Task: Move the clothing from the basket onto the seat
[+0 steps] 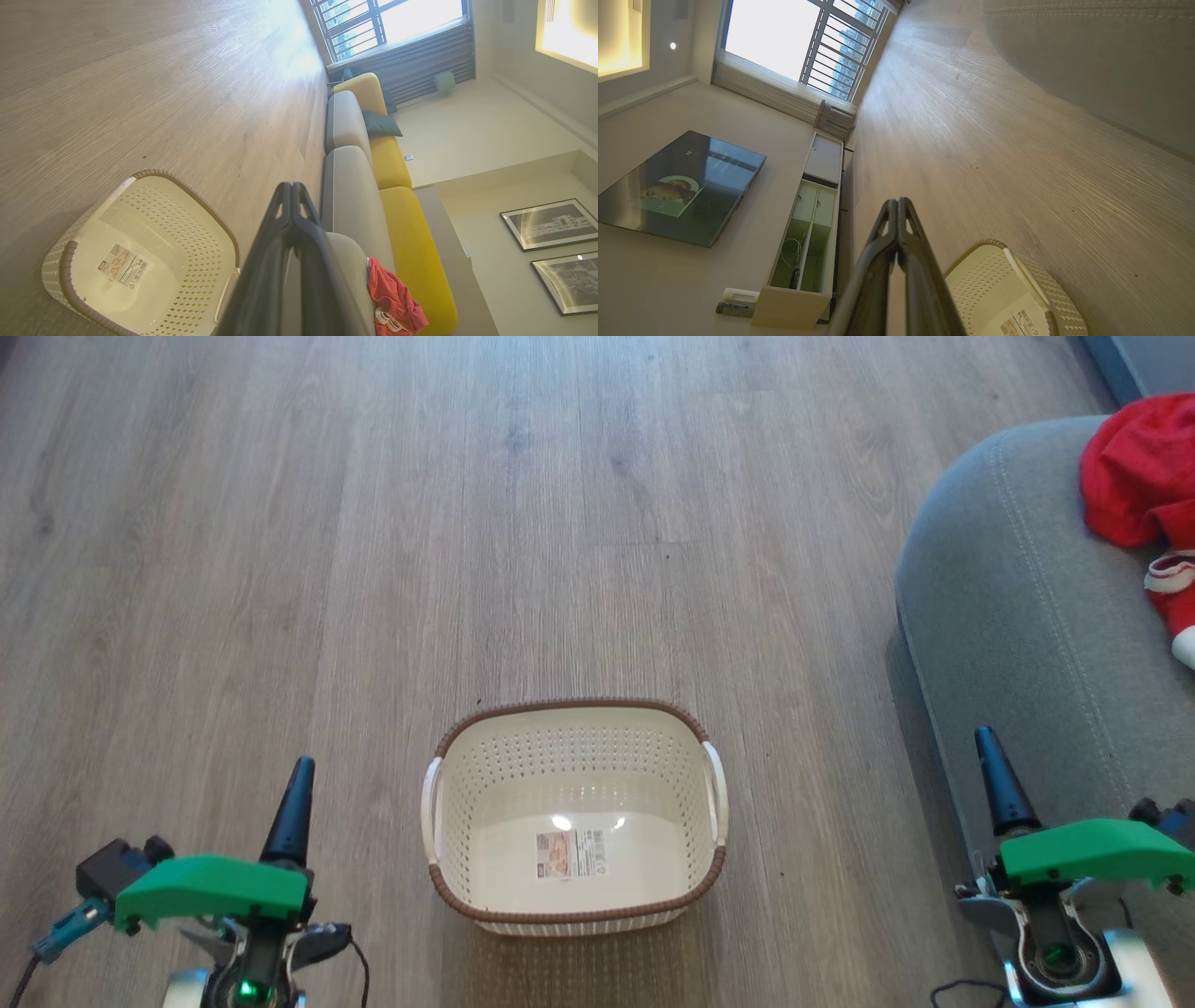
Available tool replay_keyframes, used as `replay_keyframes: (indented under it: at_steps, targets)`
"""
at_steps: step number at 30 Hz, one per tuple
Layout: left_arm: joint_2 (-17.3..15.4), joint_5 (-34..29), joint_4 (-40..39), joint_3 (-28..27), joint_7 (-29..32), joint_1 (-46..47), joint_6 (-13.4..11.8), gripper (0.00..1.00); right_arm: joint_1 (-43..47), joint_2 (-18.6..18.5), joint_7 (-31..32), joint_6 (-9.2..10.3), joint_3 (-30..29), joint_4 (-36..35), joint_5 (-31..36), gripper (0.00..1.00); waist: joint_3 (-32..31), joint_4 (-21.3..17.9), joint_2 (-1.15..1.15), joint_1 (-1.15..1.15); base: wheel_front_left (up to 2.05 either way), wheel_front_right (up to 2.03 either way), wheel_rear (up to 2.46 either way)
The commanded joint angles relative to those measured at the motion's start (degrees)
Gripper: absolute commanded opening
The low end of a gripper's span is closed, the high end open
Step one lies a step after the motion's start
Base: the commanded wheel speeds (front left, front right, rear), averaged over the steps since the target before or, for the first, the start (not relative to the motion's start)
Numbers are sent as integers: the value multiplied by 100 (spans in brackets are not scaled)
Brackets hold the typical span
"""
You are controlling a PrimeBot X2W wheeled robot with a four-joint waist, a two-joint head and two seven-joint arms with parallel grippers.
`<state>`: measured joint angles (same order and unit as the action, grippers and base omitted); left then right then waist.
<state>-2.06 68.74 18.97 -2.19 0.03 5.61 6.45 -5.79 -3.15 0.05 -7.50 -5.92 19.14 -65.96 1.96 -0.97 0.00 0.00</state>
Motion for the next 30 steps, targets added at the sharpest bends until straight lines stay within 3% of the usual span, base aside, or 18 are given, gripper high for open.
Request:
replay_keyframes:
  at_steps: [1,30]
  targets:
    - [-62,185,-235,-191,70,119,58,0,-86,-1,63,0,49,-244,-207,0,-8,5,0,0,0,0,0]
    - [-78,1971,-446,-392,547,69,95,0,-48,22,545,1,-43,-466,-2204,0,-149,81,0,0,0,0,0]
